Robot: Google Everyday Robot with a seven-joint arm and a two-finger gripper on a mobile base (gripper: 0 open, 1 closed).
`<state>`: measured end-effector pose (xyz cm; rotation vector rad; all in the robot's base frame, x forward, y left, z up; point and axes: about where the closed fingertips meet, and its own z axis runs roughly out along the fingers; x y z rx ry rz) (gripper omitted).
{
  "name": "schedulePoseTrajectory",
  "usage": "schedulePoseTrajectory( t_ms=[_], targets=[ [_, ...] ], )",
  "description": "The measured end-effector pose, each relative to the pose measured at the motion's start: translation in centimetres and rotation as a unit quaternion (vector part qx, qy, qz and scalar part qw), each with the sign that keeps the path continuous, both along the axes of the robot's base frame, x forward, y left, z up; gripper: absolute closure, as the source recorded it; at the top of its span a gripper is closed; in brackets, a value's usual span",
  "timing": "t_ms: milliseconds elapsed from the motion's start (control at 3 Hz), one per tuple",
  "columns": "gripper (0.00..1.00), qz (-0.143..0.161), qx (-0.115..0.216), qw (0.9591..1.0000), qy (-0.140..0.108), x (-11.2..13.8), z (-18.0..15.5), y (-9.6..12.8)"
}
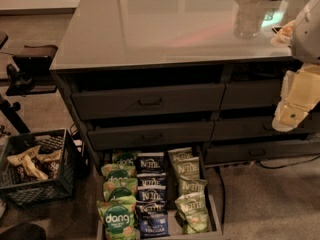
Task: Pick blue chip bag from bottom drawer and place on counter
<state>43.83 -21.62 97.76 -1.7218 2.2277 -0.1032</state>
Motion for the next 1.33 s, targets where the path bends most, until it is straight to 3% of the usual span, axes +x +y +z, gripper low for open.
schedulePoseTrajectory(
  t_ms=[667,1000,1333],
  targets=[
    [0.0,-0.002,0.004,1.0,0.002,0.0,-0.8,-0.1],
    [0.0,-0.014,0.018,0.9994,0.027,-0.4,-5.4,-0.6],
    [0.0,-0.019,0.043,0.9972,0.058,-1.7,-13.0,-0.9]
  ],
)
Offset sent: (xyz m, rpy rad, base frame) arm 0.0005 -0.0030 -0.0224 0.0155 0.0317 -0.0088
